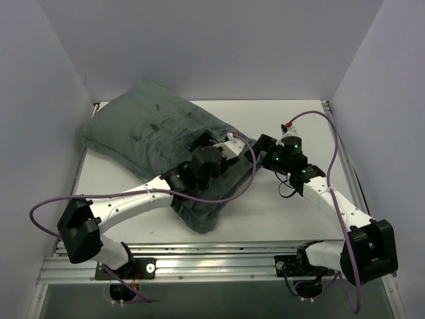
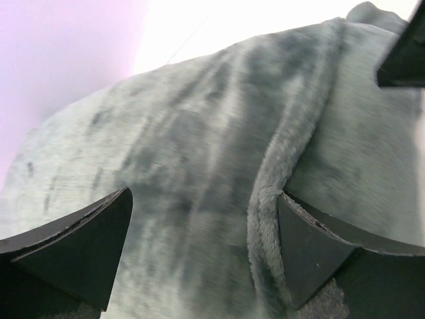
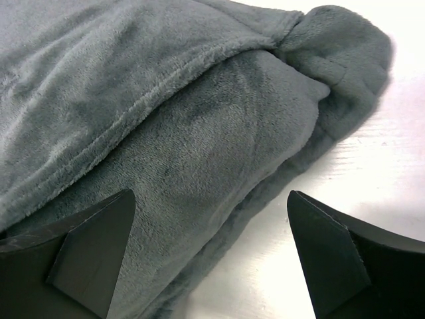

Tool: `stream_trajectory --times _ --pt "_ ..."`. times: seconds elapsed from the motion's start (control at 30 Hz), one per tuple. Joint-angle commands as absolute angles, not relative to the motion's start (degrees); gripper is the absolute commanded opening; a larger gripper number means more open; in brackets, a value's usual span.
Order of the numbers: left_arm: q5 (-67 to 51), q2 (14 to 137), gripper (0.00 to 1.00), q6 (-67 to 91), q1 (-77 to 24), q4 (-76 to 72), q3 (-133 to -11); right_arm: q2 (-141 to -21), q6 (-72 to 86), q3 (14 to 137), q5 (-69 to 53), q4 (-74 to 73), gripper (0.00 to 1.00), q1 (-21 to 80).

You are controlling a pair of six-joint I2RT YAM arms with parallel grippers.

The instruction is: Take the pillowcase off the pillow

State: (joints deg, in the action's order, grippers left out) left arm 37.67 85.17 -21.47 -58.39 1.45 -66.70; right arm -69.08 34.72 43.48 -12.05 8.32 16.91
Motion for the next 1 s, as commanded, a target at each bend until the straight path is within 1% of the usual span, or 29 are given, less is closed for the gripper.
stream_trajectory --times 0.0,0.13,0.33,0.4,0.53,0.6,0.63,0.73,0.77,0.87,0.97 --pt "41.57 85.60 0.94 -23.03 -56.52 -3.25 -70.22 -70.05 35.24 42.63 -13.89 12.56 0.93 18.10" --pt "39.47 85.96 0.94 -21.45 -54.85 -1.76 -71.28 -70.57 36.38 42.19 -13.27 14.50 0.93 20.56" --pt "40.79 86.22 0.94 -18.99 -53.09 -1.85 -72.86 -71.37 38.05 44.11 -11.08 16.26 0.92 24.60" --pt "38.68 85.96 0.95 -17.67 -52.65 -1.41 -73.56 -71.63 38.49 45.26 -8.27 16.26 0.92 27.33" --pt "37.27 86.66 1.00 -16.00 -52.12 -0.35 -74.00 -72.24 41.30 47.81 -4.05 17.57 0.91 30.05" --pt "36.39 86.66 1.00 -13.90 -51.42 -0.09 -73.65 -73.21 42.01 49.30 -1.16 17.49 0.91 31.54" --pt "36.13 86.57 0.94 -13.28 -51.16 -0.09 -73.13 -73.73 42.27 49.83 -0.62 17.49 0.92 31.81" --pt "34.28 85.78 0.91 -10.47 -50.19 2.19 -71.99 -75.67 43.15 51.50 -0.35 18.28 0.92 33.04" --pt "33.84 85.43 0.88 -9.76 -49.92 2.63 -71.55 -76.80 43.42 52.37 -0.26 18.54 0.91 33.57" --pt "32.35 85.34 0.81 -7.21 -48.87 3.69 -70.23 -79.70 43.59 53.78 -0.18 18.28 0.91 35.50" --pt "31.20 85.61 0.76 -4.40 -47.99 4.83 -69.53 -83.21 43.77 54.67 2.37 17.14 0.90 37.26"
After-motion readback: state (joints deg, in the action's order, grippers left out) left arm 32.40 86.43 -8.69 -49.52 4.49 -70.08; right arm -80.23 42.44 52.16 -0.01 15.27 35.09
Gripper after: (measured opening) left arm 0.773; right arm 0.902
